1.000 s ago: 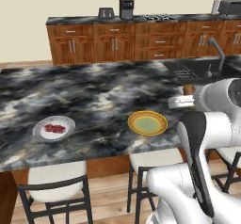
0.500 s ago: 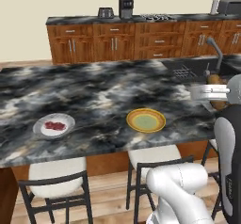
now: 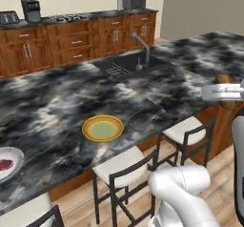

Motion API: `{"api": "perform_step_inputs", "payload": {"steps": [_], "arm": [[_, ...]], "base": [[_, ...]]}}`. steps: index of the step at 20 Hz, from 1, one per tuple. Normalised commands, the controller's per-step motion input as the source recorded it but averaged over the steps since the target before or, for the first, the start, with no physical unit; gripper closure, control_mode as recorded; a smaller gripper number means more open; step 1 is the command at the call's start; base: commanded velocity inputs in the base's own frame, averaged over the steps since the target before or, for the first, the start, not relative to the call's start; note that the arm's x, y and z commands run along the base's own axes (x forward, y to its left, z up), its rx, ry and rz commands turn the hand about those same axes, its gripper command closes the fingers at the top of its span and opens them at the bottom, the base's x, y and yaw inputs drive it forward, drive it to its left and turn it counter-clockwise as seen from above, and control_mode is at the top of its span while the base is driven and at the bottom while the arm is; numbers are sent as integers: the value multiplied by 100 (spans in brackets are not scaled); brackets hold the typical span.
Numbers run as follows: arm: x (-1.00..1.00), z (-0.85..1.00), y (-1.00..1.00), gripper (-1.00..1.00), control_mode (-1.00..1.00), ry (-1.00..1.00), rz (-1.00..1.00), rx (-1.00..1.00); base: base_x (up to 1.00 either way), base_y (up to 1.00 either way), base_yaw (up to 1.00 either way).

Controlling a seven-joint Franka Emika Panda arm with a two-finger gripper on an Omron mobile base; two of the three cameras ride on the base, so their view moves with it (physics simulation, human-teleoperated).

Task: Transport the steak and potato to the fridge. Place the steak on the rack containing meat and place the potato on the rack containing the vegetable, ensuring meats and vegetables are on different racks.

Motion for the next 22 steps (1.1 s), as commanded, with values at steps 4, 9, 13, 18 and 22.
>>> {"api": "perform_step_inputs", "payload": {"steps": [4,9,13,18,22], "arm": [[0,0,0,100,100,0,0,0],[0,0,0,100,100,0,0,0],[0,0,0,100,100,0,0,0],[0,0,0,100,100,0,0,0],[0,0,0,100,100,0,0,0]], "base": [[0,0,-100],[0,0,-100],[0,0,-100],[0,0,-100],[0,0,-99]]}}
